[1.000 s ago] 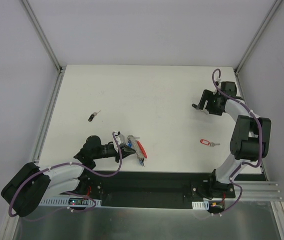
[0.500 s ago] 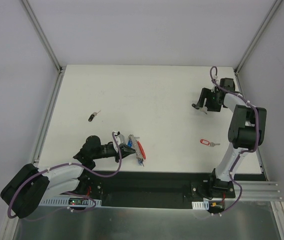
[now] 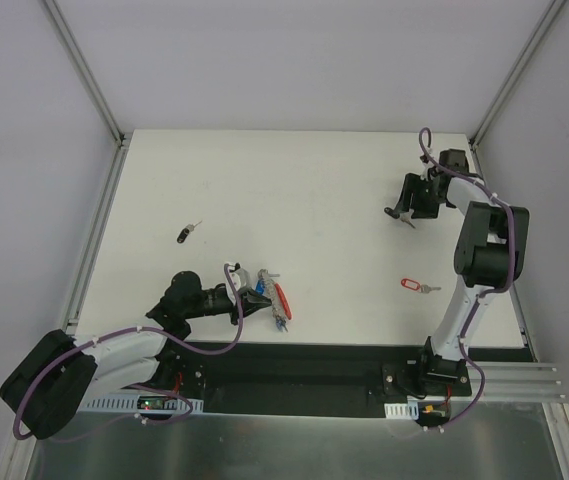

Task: Put the keys on the keyring

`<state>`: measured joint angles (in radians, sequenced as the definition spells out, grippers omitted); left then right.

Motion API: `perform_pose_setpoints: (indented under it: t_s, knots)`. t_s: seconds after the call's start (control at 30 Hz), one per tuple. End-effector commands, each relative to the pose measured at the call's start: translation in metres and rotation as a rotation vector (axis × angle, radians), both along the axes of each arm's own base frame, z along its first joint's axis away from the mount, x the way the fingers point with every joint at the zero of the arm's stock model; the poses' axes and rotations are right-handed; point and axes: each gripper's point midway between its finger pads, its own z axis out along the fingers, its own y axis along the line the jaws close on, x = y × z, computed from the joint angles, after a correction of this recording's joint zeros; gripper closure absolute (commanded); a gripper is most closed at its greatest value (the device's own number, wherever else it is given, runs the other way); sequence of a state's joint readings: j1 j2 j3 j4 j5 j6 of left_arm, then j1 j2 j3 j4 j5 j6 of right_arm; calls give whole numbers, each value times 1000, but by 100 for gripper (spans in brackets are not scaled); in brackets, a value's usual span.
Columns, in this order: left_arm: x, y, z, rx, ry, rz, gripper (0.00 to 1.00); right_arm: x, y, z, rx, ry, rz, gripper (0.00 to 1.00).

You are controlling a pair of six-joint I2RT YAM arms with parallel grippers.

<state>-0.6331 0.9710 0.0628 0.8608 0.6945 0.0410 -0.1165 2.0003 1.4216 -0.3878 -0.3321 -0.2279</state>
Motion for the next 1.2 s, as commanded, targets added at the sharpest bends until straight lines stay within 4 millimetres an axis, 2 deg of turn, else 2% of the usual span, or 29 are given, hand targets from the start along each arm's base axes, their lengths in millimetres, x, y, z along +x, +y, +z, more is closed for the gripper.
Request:
perform_pose_setpoints:
  t_s: [0.0,0.07,0.4,0.83,1.07,1.17]
  knots:
    - [10,-5,27,-50,-86,-1,100,4,-1,11,-4,-5,57,41]
    - [10,-5,27,-49,-89,-4,100,7,-1,12,-12,-16,90,46]
    - [9,-5,26,-43,-84,-13,100,20,5,12,16,-7,201,49]
    - [8,-6,26,-39,-77,-22,100,15,11,4,67,71,260,51]
    - [8,-6,26,-39,-78,-25,100,4,15,5,99,83,273,60]
    - [6,-7,26,-40,-75,-29,100,-1,18,4,116,91,279,69]
